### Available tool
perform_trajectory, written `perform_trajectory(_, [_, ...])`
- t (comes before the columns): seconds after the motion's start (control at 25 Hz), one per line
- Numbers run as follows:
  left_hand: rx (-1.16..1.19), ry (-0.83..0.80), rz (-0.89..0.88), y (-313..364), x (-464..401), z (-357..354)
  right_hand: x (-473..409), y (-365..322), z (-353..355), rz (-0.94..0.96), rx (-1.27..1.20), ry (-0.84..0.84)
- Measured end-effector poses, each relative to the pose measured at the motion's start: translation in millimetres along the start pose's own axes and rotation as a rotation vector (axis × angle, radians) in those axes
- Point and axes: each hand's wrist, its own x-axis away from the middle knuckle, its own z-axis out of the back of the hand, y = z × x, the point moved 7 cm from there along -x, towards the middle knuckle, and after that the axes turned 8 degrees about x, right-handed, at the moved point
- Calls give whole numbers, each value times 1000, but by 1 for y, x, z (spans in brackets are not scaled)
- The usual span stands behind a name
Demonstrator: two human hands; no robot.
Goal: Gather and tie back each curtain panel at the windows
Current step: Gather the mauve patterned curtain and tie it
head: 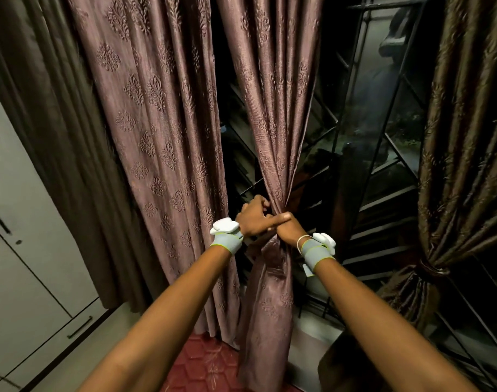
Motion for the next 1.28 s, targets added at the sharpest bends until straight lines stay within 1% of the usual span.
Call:
perform_trajectory(0.08, [-13, -22, 1, -4, 3, 5, -5, 12, 9, -76, -27, 36])
perform_trajectory(0.16, [-80, -131, 8, -12, 3, 2, -5, 13, 11, -121, -66, 42])
perform_trajectory(0.24, [-167, -266, 20, -14, 10, -9, -5, 9, 9, -128, -78, 46])
perform_trajectory(0.32, [-225, -322, 40, -16, 14, -19, -5, 6, 2, -127, -95, 31])
perform_trajectory(0.44, [-226, -290, 61, -21, 14, -29, -1, 6, -2, -148, -102, 44])
perform_trajectory(0.64, [-80, -197, 52, -11, 14, -35, -2, 8, -8, -148, -155, -11])
perform_trajectory(0.72, [-38, -223, 46, -5, 15, -39, -2, 8, -9, -138, -176, -34])
perform_trajectory(0.8, [54, -257, 65, -6, 14, -42, 0, 9, -7, -126, -194, -33])
perform_trajectory(0.92, [182, -242, 62, -8, 13, -46, 4, 6, -2, -107, -225, -10])
perform_trajectory(1.04, [298, -232, 15, -4, 16, -47, 8, -2, -6, -91, -261, -62])
perform_trajectory(1.12, [353, -226, -15, -3, 15, -47, -8, 10, -17, -71, -284, -74])
perform_trajectory(1.16, [374, -225, -23, -4, 13, -48, -24, 23, -27, -78, -293, -83])
perform_trajectory(1.28, [429, -212, -48, -5, 8, -57, -15, 27, -25, -123, -283, -106])
